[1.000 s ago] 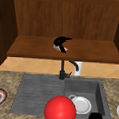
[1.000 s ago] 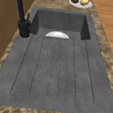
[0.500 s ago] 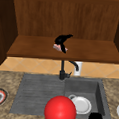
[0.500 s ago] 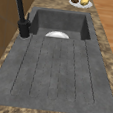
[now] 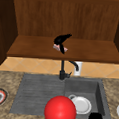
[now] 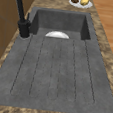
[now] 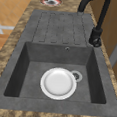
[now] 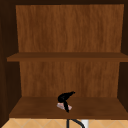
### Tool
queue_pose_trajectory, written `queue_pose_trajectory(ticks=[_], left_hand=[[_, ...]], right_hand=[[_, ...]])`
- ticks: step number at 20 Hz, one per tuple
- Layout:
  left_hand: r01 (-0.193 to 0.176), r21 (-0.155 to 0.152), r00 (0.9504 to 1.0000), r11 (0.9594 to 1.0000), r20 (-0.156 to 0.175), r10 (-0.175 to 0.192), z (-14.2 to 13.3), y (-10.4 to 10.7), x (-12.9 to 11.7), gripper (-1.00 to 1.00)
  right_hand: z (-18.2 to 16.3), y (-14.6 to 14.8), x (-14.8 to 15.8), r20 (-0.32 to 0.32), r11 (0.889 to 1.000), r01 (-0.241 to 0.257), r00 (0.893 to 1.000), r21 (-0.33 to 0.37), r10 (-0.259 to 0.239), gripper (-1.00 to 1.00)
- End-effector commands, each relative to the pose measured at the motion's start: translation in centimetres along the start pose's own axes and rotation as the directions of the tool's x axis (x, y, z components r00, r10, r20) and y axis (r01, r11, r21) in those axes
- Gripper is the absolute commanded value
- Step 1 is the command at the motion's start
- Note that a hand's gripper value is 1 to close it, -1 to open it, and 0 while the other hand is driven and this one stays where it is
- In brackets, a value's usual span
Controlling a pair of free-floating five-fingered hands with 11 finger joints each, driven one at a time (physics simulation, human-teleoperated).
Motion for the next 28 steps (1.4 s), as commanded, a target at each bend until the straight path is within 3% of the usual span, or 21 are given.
queue_pose_trajectory(ticks=[1, 17, 21, 24, 28], left_hand=[[-0.064, -0.075, 0.9978, 0.9951, -0.022, 0.063, 0.7, 0.4, 0.9, -1.00], [-0.092, -0.111, 0.9949, 0.9896, -0.051, 0.087, 3.0, 2.1, 3.0, -1.00], [-0.105, -0.130, 0.9929, 0.9859, -0.070, 0.097, 3.4, 2.3, 3.3, -1.00], [-0.132, -0.136, 0.9882, 0.9819, -0.095, 0.120, 3.5, 2.2, 3.5, -1.00], [-0.129, -0.142, 0.9874, 0.9815, -0.110, 0.113, 3.5, 2.0, 3.6, -1.00]], right_hand=[[0.0, 0.0, 0.0, 0.000, 1.000, 0.000, 1.000, 0.000, 0.000, 0.00], [0.0, 0.0, 0.0, 0.000, 1.000, 0.000, 1.000, 0.000, 0.000, 0.00], [0.0, 0.0, 0.0, 0.000, 1.000, 0.000, 1.000, 0.000, 0.000, 0.00], [0.0, 0.0, 0.0, 0.000, 1.000, 0.000, 1.000, 0.000, 0.000, 0.00], [0.0, 0.0, 0.0, 0.000, 1.000, 0.000, 1.000, 0.000, 0.000, 0.00]])
